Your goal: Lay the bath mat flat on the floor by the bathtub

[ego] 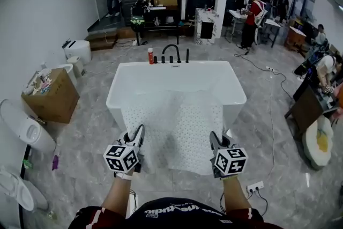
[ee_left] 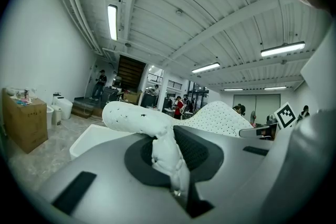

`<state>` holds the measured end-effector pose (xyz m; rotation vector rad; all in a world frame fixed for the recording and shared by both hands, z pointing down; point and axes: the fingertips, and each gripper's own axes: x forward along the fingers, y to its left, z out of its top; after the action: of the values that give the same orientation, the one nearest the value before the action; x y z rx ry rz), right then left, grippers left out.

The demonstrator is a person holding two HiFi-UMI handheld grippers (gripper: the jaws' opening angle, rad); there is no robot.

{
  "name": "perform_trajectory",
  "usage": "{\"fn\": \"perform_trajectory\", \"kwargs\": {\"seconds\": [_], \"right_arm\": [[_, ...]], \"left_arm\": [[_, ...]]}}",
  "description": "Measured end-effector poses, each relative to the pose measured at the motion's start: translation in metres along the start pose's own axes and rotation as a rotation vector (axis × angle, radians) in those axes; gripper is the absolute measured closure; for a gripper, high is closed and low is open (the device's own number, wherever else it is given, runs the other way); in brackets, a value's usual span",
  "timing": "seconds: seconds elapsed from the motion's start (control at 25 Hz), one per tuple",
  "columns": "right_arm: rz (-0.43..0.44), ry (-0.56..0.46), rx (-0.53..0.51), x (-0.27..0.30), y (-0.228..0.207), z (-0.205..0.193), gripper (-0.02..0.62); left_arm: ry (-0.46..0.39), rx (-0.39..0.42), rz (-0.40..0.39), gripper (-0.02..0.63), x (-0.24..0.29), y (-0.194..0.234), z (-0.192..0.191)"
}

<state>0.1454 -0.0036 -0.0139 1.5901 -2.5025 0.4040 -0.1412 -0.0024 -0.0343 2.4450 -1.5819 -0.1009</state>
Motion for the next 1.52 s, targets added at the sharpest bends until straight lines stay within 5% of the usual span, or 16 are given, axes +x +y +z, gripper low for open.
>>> {"fn": "perform_trajectory", "kwargs": {"seconds": [0.68, 1.52], "right_arm": [[0.032, -0.01, 0.029, -0.009, -0.055, -0.006, 0.548], [-0.037, 0.07, -0.012, 0.066, -0.054, -0.063, 0.548]], "left_arm": [[0.01, 0.017, 0.043, 0.574, 0.025, -0.038, -0.012], [0.081, 0.049, 0.086, 0.574, 0.052, 0.047, -0.074]]}}
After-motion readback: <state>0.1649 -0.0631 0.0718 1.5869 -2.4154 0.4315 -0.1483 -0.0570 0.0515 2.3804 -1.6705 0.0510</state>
